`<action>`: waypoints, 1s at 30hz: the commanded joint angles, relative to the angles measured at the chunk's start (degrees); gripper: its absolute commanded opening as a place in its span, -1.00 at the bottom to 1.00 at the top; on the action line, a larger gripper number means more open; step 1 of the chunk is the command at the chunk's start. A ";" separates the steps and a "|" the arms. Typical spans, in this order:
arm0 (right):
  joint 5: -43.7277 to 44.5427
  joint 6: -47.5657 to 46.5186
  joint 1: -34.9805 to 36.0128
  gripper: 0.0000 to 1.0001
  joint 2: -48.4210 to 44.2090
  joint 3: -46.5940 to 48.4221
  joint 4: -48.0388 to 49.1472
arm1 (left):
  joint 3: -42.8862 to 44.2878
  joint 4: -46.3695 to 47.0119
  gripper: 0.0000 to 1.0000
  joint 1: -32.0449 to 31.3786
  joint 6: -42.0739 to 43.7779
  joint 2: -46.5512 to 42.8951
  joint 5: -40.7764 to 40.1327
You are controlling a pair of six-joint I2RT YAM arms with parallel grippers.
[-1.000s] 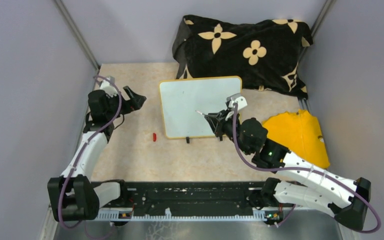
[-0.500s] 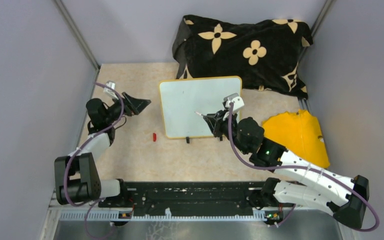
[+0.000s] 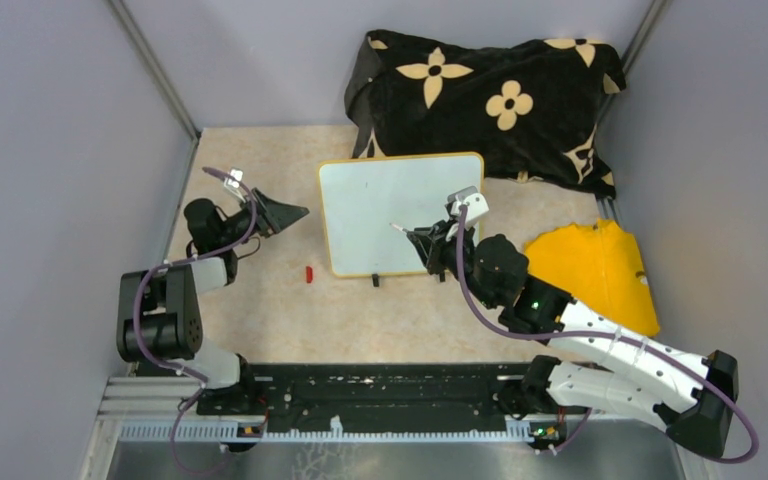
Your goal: Write a sentence on the whiteboard
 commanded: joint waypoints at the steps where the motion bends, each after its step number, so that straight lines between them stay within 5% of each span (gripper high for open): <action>1: 1.06 0.13 0.54 -1.00 -0.71 0.37 0.92 | 0.70 1.75 0.97 0.08 1.72 -2.41 2.45; 7: 1.17 0.15 0.52 -1.00 -0.41 0.28 1.08 | 3.65 -21.11 0.97 -3.69 12.15 -11.12 -17.30; 14: 0.65 0.06 0.53 -1.00 0.03 0.12 1.73 | -3.18 -21.96 0.97 -6.56 16.81 -23.29 -32.60; 17: 0.31 0.30 0.53 -1.00 -0.16 0.03 1.75 | -4.70 -17.37 0.97 -6.49 16.30 -23.05 -31.11; 25: 0.64 1.28 0.55 -1.00 -0.69 -0.48 0.96 | 3.49 -17.57 0.97 -4.80 12.77 -10.82 -5.62; 30: 1.34 1.63 0.54 -1.00 -1.15 -0.91 0.64 | -1.08 -1.61 0.97 -4.37 9.34 -7.90 0.93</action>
